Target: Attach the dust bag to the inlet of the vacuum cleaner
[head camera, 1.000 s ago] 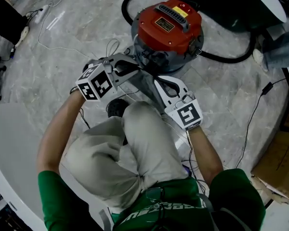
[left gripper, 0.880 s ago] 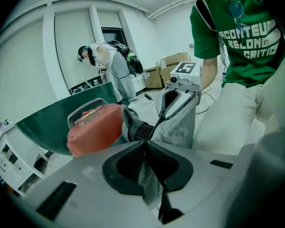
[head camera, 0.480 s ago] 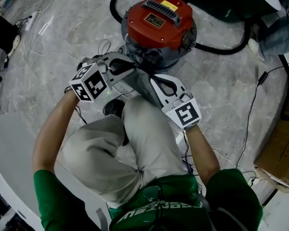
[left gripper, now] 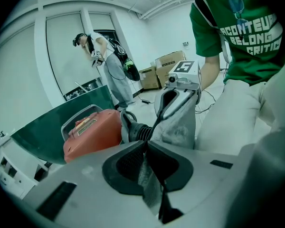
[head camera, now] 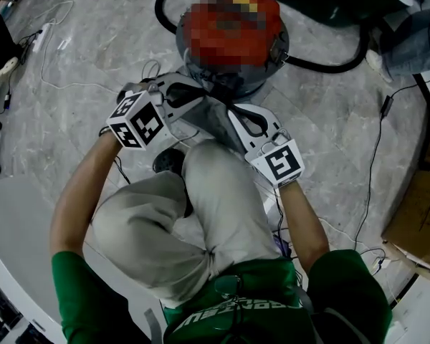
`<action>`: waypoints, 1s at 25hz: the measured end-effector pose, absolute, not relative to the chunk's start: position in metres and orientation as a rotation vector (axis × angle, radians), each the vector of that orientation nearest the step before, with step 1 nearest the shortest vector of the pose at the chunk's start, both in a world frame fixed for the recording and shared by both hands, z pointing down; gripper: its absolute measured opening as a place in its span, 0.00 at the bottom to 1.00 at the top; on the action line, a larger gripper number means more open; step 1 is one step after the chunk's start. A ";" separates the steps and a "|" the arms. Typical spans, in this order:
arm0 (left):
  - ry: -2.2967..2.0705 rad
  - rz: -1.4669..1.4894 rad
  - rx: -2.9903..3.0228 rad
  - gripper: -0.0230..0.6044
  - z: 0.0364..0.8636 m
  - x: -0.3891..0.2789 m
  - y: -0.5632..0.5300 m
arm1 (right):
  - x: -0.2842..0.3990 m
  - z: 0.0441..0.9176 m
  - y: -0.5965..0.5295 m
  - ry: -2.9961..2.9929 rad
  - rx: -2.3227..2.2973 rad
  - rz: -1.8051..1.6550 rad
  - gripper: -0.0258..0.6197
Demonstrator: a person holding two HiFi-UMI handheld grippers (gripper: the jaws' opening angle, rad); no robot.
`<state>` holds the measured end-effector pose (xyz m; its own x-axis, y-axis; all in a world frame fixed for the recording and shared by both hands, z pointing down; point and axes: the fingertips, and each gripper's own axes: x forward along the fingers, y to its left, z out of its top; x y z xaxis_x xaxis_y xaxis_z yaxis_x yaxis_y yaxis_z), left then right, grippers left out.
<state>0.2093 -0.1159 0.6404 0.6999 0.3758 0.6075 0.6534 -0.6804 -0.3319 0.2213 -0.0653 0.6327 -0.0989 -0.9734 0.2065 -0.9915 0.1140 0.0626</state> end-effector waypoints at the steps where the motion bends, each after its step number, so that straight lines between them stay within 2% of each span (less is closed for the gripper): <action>1: -0.784 -0.683 -2.369 0.07 0.640 0.210 -0.116 | 0.222 0.633 -0.065 -2.185 1.964 0.137 0.06; 25: -0.787 -0.599 -2.406 0.08 0.640 0.247 -0.108 | 0.266 0.632 -0.058 -2.078 2.077 0.168 0.07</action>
